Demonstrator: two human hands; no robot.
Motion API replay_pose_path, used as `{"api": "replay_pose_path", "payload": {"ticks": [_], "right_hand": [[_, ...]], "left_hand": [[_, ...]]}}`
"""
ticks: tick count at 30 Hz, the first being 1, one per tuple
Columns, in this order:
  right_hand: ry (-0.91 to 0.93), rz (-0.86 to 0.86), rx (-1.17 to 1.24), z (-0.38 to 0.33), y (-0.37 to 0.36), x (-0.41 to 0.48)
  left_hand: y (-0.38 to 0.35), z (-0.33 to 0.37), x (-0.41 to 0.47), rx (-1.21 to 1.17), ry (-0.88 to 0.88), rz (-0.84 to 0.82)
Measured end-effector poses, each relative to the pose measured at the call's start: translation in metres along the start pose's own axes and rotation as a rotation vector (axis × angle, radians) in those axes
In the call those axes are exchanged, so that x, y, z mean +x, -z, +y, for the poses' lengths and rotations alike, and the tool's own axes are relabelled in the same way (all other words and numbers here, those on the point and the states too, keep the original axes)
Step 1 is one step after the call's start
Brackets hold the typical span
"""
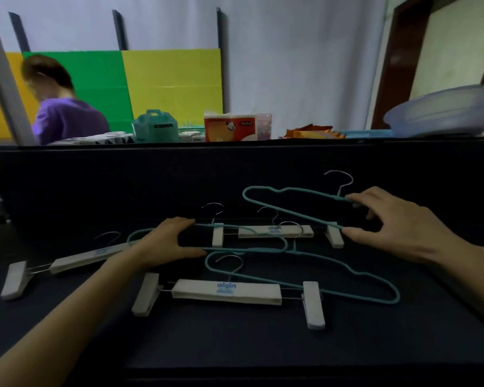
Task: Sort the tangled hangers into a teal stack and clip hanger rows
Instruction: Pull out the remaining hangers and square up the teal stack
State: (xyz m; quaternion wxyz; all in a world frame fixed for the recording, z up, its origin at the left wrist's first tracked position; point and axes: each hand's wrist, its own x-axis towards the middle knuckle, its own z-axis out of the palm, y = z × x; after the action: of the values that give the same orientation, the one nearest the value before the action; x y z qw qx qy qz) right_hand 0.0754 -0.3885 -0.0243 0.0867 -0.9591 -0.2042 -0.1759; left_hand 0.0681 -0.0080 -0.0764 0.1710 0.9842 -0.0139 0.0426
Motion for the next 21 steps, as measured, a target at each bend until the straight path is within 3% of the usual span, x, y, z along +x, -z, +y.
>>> {"api": "replay_pose_path", "payload": {"ticks": [5, 11, 16, 21], "right_hand": [[-0.022, -0.003, 0.028, 0.014, 0.000, -0.020], [-0.024, 0.046, 0.115, 0.028, 0.003, -0.038], [-0.002, 0.086, 0.055, 0.048, 0.015, -0.061], [-0.034, 0.115, 0.000, 0.091, 0.044, -0.103]], "left_hand": [[0.009, 0.003, 0.003, -0.055, -0.038, 0.062], [0.032, 0.028, -0.009, -0.030, -0.135, 0.309], [0.028, 0.082, -0.016, 0.106, -0.293, 0.369], [0.000, 0.158, -0.015, 0.082, -0.404, 0.376]]}}
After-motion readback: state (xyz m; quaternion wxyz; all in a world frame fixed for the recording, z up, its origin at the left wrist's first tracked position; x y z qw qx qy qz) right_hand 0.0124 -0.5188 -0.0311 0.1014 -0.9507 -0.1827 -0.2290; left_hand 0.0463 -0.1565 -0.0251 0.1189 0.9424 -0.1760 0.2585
